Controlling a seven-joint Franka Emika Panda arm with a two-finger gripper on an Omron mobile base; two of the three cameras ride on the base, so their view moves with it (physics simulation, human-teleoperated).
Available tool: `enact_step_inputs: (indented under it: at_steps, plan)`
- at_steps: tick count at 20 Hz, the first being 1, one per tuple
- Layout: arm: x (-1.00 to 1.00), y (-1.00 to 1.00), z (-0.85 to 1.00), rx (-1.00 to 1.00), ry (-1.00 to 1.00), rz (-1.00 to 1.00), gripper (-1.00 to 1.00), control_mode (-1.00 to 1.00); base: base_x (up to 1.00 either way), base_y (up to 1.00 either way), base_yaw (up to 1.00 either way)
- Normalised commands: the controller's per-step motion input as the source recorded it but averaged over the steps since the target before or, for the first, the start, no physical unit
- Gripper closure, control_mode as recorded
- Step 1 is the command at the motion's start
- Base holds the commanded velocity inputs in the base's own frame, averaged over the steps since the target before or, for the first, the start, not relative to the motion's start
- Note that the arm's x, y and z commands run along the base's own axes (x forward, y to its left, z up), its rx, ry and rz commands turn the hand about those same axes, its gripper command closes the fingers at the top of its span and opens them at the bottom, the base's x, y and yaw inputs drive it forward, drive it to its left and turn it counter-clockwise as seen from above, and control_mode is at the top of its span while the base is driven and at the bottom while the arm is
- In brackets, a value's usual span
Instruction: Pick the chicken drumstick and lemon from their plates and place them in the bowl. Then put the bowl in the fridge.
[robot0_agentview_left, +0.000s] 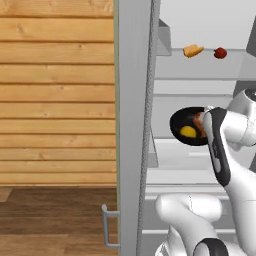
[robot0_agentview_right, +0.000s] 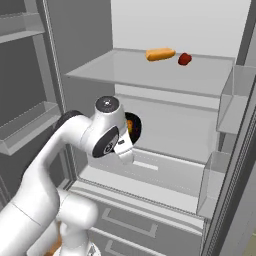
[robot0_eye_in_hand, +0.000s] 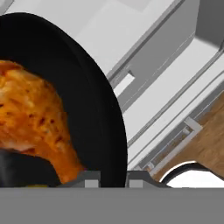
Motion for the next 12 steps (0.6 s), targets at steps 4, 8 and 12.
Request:
enact_step_inputs:
  at_steps: [4, 8, 12]
  plan:
    - [0.68, -0.26, 0.0, 0.0, 0.15, 0.0, 1.0, -1.0, 0.0, 0.0, 0.0]
    - [0.59, -0.22, -0.06, 0.11, 0.09, 0.0, 1.0, -1.0, 0.0, 0.0, 0.0]
    - [0.66, -0.18, -0.23, 0.22, 0.04, 0.0, 1.0, -1.0, 0.0, 0.0, 0.0]
